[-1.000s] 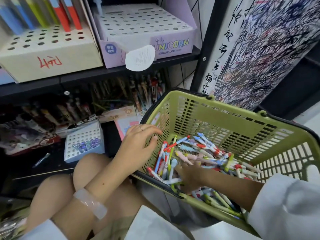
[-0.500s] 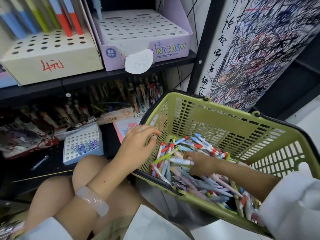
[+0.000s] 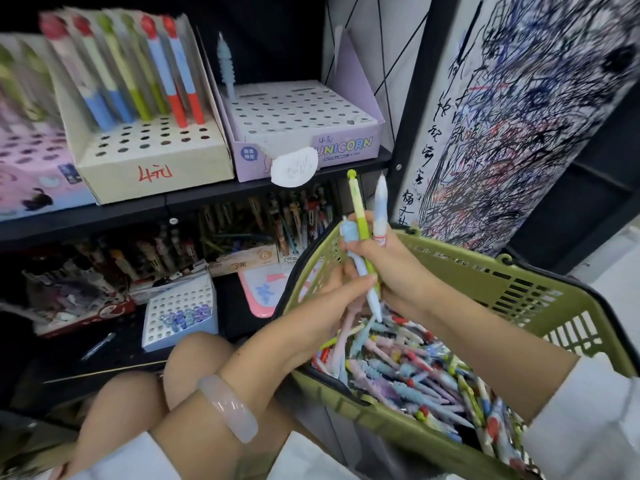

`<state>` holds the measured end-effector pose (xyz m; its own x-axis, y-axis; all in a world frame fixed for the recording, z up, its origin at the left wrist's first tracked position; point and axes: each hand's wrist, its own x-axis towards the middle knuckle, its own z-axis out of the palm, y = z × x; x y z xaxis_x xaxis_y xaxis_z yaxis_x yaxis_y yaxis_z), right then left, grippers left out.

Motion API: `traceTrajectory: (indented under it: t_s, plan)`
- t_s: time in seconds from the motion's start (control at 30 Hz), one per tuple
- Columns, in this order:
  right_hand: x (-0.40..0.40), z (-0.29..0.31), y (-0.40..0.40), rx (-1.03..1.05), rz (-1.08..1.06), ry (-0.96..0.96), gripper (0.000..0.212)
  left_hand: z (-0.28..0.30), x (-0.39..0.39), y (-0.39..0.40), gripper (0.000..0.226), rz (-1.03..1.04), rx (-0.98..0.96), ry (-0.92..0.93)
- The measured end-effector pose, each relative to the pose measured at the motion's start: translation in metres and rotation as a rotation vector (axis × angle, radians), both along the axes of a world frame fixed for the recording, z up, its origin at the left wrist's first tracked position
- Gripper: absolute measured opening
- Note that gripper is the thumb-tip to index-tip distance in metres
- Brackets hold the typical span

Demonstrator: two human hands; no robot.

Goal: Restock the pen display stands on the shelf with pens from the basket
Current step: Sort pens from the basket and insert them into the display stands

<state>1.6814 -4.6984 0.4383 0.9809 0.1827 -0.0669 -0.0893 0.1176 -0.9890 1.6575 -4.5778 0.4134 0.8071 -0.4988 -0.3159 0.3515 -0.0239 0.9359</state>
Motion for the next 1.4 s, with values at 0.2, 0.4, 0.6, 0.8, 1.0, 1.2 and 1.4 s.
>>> traceTrajectory:
  t_s: [0.2, 0.4, 0.6, 0.8, 1.0, 1.2, 1.4]
  plan:
    - [0.000, 0.020, 0.038, -0.046, 0.074, -0.169, 0.030, 0.016, -0.004, 0.026, 0.036, 0.186, 0.025, -0.101]
    - [0.013, 0.049, 0.062, 0.173, 0.004, -0.187, 0.017, 0.034, 0.006, 0.053, 0.021, 0.388, -0.108, -0.144]
    - [0.024, 0.061, 0.082, 0.152, 0.062, -0.009, 0.013, 0.047, 0.022, 0.108, 0.021, 0.546, -0.166, -0.194]
    - [0.023, 0.062, 0.140, 0.194, 0.180, 0.040, 0.034, 0.056, 0.018, 0.142, 0.019, 0.542, -0.072, -0.427]
    - [0.025, 0.067, 0.191, -0.120, 0.217, -0.040, 0.032, 0.065, 0.008, 0.173, 0.025, 0.509, -0.044, -0.526]
    - [0.031, 0.071, 0.226, -0.200, 0.316, -0.037, 0.039, 0.069, 0.008, 0.197, 0.024, 0.586, 0.008, -0.540]
    - [0.038, 0.080, 0.230, -0.205, 0.293, -0.170, 0.043, 0.078, 0.009, 0.222, 0.018, 0.780, -0.145, -0.518]
